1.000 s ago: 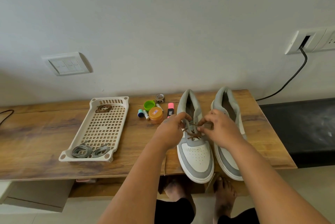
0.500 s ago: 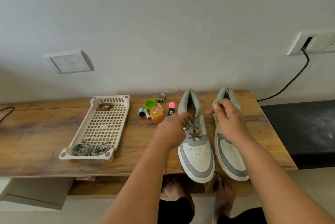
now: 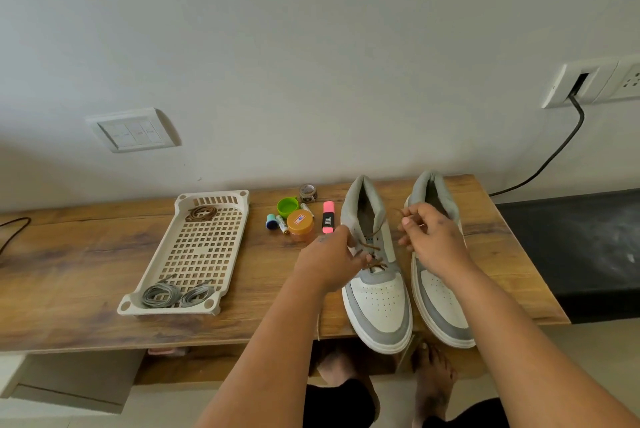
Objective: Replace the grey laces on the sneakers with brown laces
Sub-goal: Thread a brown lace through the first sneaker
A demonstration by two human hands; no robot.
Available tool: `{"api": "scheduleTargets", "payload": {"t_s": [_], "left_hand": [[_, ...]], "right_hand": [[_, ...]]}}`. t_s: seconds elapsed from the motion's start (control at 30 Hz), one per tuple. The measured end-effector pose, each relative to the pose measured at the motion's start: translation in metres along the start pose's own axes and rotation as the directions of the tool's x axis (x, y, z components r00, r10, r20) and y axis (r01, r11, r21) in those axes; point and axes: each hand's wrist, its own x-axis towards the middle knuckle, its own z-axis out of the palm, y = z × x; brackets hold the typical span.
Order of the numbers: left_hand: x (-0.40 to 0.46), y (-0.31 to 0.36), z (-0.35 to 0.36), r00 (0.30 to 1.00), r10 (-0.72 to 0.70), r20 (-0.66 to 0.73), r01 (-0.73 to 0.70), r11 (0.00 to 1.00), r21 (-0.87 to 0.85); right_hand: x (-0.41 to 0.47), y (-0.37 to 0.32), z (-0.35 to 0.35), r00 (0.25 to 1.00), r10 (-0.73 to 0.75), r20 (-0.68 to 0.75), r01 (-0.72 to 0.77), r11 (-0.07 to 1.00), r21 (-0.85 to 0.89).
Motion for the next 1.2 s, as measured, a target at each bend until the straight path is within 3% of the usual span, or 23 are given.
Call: {"api": "scheduleTargets", "payload": {"t_s": [0.1,0.2,0.33,0.4,0.47,0.53,0.67,0.83,0.93,1.1,1.2], "left_hand": [[0.000,-0.002,0.004,0.994,-0.053,0.091,0.058,0.997,-0.057],[-0.004,0.000,-0.001,0.993,-0.075,0.096,0.088,0.987,-0.137],[-0.015,0.009,-0.012,0.983,-0.138,0.119,0.164,0.955,-0.247],[-0.023,0.015,-0.017,0.978,-0.156,0.136,0.192,0.932,-0.307],[-0.033,0.024,-0.022,0.983,-0.129,0.130,0.172,0.901,-0.399],[-0.049,0.036,-0.029,0.993,-0.080,0.086,0.114,0.844,-0.524],[-0.079,0.059,-0.039,1.000,0.004,-0.016,-0.014,0.730,-0.683],[-0.097,0.065,-0.048,0.992,0.013,-0.129,-0.099,0.724,-0.683],[-0.103,0.060,-0.048,0.989,0.019,-0.148,-0.112,0.750,-0.652],[-0.103,0.061,-0.042,0.993,0.051,-0.105,-0.104,0.798,-0.594],[-0.098,0.053,-0.046,0.991,0.011,-0.134,-0.089,0.804,-0.588]], "right_hand": [[-0.004,-0.004,0.002,0.996,-0.060,0.072,0.065,0.995,-0.072],[-0.010,-0.008,0.001,0.984,-0.108,0.139,0.130,0.979,-0.157],[-0.022,-0.011,-0.003,0.981,-0.193,-0.024,0.154,0.847,-0.508],[-0.029,-0.017,-0.003,0.978,-0.199,-0.061,0.132,0.819,-0.558],[-0.037,-0.022,0.001,0.984,-0.180,-0.007,0.149,0.834,-0.531],[-0.048,-0.024,0.006,0.987,-0.147,0.067,0.162,0.903,-0.399],[-0.068,-0.040,0.005,0.967,-0.243,0.070,0.251,0.958,-0.139],[-0.078,-0.037,-0.007,0.985,-0.167,-0.037,0.161,0.977,-0.139],[-0.082,-0.033,-0.013,0.999,-0.038,0.032,0.040,0.999,-0.033],[-0.089,-0.047,-0.024,0.970,-0.220,0.100,0.227,0.972,-0.068],[-0.084,-0.037,-0.040,0.998,-0.061,-0.018,0.060,0.996,-0.061]]}}
